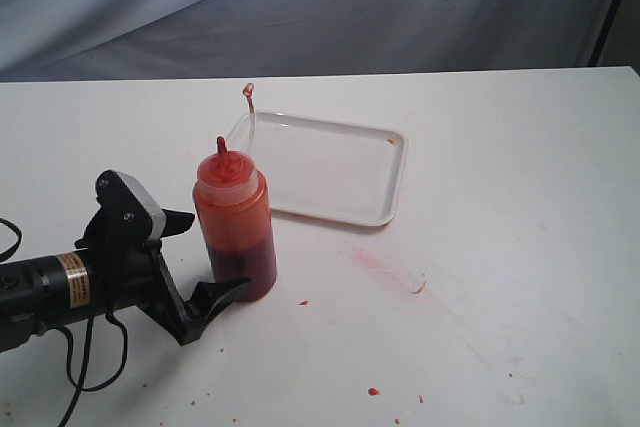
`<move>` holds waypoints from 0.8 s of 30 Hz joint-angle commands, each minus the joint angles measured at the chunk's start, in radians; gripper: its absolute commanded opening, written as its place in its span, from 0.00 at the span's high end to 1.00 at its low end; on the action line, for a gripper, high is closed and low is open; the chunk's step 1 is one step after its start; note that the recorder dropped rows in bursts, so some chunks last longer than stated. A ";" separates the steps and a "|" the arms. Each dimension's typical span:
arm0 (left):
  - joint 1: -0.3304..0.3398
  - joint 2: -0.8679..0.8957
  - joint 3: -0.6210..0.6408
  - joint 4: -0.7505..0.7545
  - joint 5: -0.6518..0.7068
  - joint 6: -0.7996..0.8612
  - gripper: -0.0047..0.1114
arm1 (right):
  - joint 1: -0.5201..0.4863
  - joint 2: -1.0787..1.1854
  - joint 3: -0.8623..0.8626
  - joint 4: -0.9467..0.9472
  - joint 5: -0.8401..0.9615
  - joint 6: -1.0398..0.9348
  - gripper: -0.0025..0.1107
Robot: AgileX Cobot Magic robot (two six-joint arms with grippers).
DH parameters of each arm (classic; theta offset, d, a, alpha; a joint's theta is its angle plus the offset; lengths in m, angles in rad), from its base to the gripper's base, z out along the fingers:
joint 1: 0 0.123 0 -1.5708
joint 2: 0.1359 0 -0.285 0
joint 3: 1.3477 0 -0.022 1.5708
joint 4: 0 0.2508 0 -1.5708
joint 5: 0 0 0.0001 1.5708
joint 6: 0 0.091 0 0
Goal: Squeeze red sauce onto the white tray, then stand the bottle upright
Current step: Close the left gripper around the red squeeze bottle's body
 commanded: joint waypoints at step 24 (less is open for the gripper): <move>-0.003 0.003 -0.012 0.013 0.069 -0.042 0.06 | 0.001 -0.003 0.004 0.001 -0.009 0.001 0.98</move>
